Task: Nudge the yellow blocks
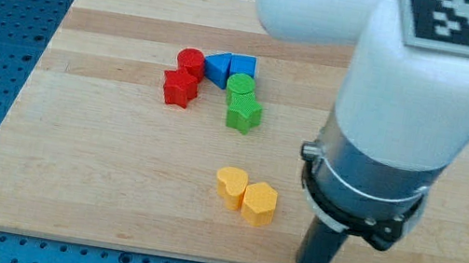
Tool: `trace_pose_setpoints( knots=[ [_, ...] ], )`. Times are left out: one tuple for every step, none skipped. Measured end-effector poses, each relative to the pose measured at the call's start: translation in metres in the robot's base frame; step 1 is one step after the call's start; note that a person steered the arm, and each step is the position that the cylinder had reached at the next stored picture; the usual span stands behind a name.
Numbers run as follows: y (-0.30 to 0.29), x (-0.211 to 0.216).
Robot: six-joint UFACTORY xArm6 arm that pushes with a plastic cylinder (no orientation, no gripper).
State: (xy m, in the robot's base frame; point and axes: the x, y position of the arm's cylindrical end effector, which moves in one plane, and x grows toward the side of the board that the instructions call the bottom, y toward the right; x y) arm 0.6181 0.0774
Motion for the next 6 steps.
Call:
trace_pose_setpoints(
  knots=[
    [-0.013, -0.002],
    [-0.026, -0.009],
    [-0.038, -0.024],
    [-0.06, -0.037],
    [-0.079, -0.053],
    [-0.094, -0.071]
  ],
)
